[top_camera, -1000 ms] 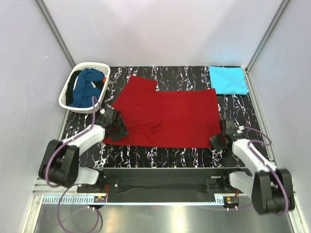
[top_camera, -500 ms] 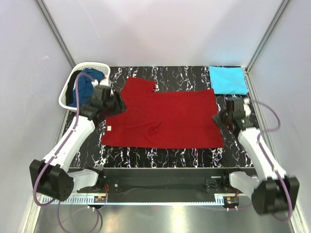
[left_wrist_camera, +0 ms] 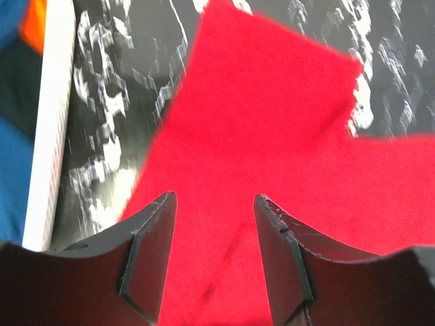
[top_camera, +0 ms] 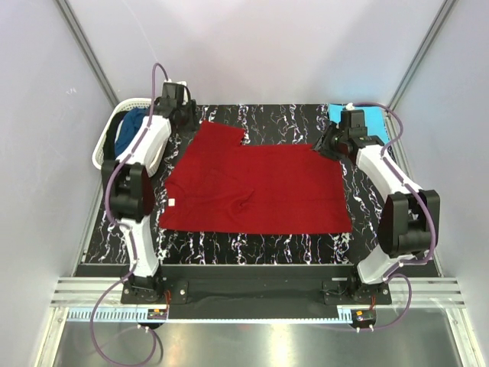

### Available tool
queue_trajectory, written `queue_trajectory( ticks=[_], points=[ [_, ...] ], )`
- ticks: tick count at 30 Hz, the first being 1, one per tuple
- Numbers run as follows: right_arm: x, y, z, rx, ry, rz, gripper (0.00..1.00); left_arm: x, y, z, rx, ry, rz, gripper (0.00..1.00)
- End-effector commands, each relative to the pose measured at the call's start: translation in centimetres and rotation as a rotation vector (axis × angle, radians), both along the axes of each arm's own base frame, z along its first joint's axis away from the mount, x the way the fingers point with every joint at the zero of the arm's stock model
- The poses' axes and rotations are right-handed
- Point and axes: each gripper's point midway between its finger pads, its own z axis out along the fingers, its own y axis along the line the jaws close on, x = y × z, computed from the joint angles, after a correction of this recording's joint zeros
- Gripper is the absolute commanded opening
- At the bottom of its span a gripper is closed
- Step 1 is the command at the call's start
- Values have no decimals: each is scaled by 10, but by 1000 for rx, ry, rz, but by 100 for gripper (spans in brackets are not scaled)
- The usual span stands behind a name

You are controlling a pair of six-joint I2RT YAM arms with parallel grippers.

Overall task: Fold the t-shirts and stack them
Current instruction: Fold the tshirt

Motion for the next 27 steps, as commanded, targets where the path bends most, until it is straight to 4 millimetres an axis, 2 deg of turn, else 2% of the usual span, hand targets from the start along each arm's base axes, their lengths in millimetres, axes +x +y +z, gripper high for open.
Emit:
queue_trajectory(
  ticks=[1,2,3,4,5,6,8,9,11,12,17,21,25,27],
  points=[
    [18,18,24,31,-124,149,47,41,13,-1,8,-46,-32,55],
    [19,22,23,47,-127,159,47,56,15,7,2,-77,-25,55],
    [21,25,23,57,-133,169,47,65,18,-17,-3,-42,-17,56],
    [26,25,19,61,-137,170,47,73,20,-22,-3,-41,-11,56],
    [29,24,16,50,-135,163,48,84,22,-18,-1,-67,-2,59],
    [33,22,8,40,-123,155,48,91,22,-42,0,-34,0,60],
    [39,21,6,31,-134,158,48,103,15,-43,-34,-52,-21,61],
    [41,22,0,29,-124,158,48,106,10,-61,-73,-22,-19,61],
    [46,22,0,36,-126,151,48,113,3,-66,-111,-27,-31,62],
    [47,24,-4,43,-116,152,48,114,0,-80,-129,-6,-34,62],
    [50,38,-4,121,-122,191,49,117,-1,-106,-158,24,-11,62],
    [58,35,-21,117,-89,159,49,117,-12,-122,-233,52,-31,59],
    [62,27,-27,92,-79,166,50,120,-12,-117,-227,32,-36,56],
    [65,9,-32,66,-67,133,51,120,-13,-115,-233,26,-53,53]
  ],
)
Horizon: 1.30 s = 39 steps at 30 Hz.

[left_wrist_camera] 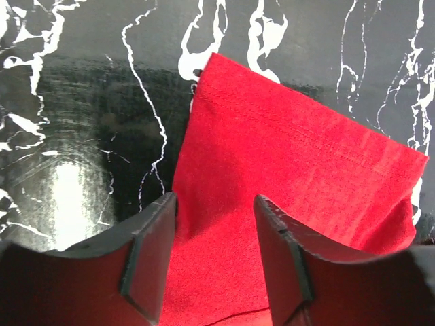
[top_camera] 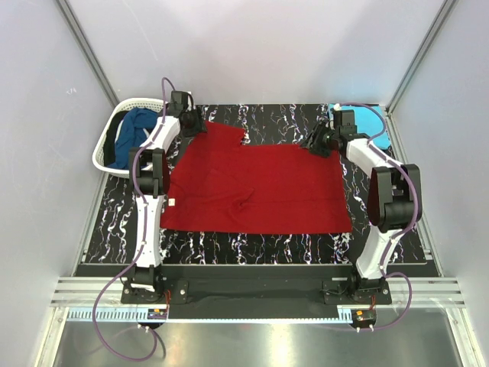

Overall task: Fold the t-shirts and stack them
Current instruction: Fold the tshirt

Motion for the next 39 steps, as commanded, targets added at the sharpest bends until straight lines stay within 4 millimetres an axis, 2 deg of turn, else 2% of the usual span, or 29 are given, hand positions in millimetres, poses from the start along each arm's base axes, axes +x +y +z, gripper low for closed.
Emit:
queue_trajectory(
  ticks=[1,5,6,7,8,9,10,13,16,20,25,27,28,39],
  points=[
    [21,-26,20,-25,-62,-28,51,12,-9,16,-50,-59,-33,52],
    [26,-61,9,-44,-41,-18,55,14,-9,20,-82,-68,-40,43],
    [26,-66,-1,-46,-14,-12,59,13,-13,23,-102,-74,-57,38],
    [22,-73,-6,-51,19,-10,59,14,-14,24,-111,-79,-62,29],
    [27,-77,-2,-77,3,14,59,14,-14,30,-120,-89,-66,22],
    [28,-82,-12,-98,26,19,58,16,-15,34,-125,-103,-69,17],
    [33,-91,-9,-141,38,-1,57,16,-15,37,-132,-110,-72,8],
    [41,-103,-22,-208,50,18,52,21,-21,54,-173,-154,-91,0],
    [58,-115,-16,-249,12,14,49,21,-23,61,-199,-168,-94,0],
    [71,-125,-28,-310,3,38,50,21,-24,65,-252,-175,-87,0],
    [82,-125,-32,-323,-18,77,48,17,-21,61,-249,-166,-93,0],
    [83,-125,-43,-323,0,94,45,15,-19,60,-247,-164,-99,0],
    [86,-124,-39,-322,-10,102,44,15,-17,59,-249,-163,-96,0],
    [106,-131,-40,-348,-37,85,48,20,-12,52,-276,-160,-81,0]
  ],
)
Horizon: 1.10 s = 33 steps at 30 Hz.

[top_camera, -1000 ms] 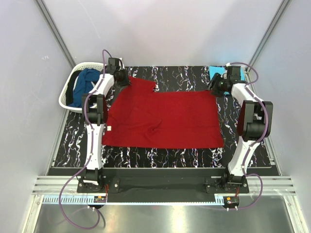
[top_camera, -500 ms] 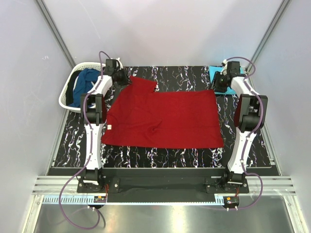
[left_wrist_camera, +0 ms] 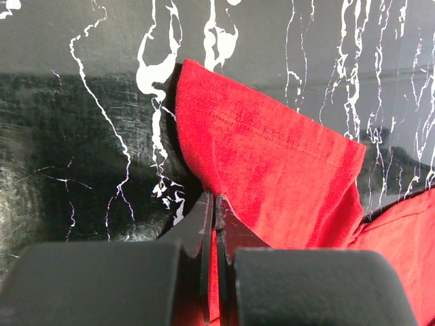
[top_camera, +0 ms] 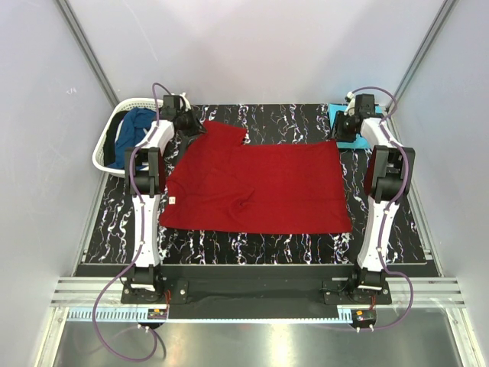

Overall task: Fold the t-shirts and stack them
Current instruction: Fold the tshirt

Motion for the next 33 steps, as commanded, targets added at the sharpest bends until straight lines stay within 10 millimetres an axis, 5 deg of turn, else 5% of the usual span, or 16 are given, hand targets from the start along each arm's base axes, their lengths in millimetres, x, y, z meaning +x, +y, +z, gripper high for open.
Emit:
queue_trajectory(
  ticks=[1,14,18,33],
  points=[
    [18,-5,18,-26,-65,9,48,12,1,49,-26,-116,-10,0],
    [25,-4,8,-32,-69,42,45,13,4,48,-24,-121,-3,0],
    [28,0,12,-29,-90,90,29,15,4,47,-31,-122,1,0],
    [28,-7,13,-79,-94,95,10,18,6,48,-39,-124,9,0]
  ],
)
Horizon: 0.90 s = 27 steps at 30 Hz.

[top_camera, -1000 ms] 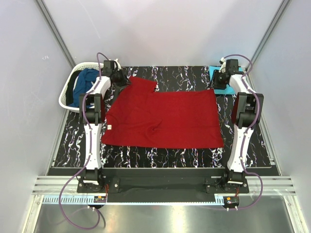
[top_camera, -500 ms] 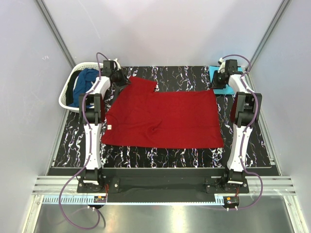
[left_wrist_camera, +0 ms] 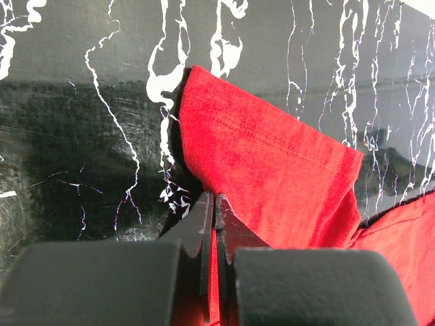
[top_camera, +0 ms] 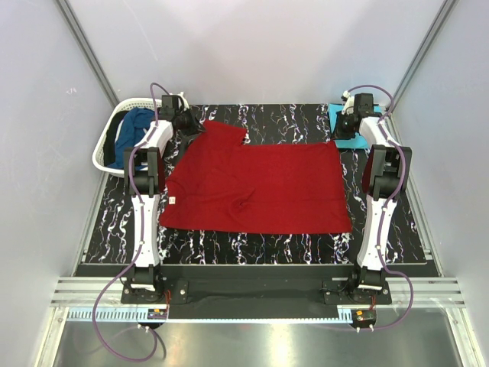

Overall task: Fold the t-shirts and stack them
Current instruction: Fold the tshirt

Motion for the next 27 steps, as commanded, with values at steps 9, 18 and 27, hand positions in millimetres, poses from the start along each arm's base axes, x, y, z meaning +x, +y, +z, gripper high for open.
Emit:
queue_trajectory(
  ticks=[9,18,27],
  points=[
    [14,-13,17,-78,-59,8,31,15,0,46,-35,-114,-8,0],
    [11,-8,8,-54,-35,30,29,15,-1,42,-46,-105,-4,0],
    [9,-1,6,-26,-28,63,26,16,-2,44,-56,-109,-5,0]
  ],
)
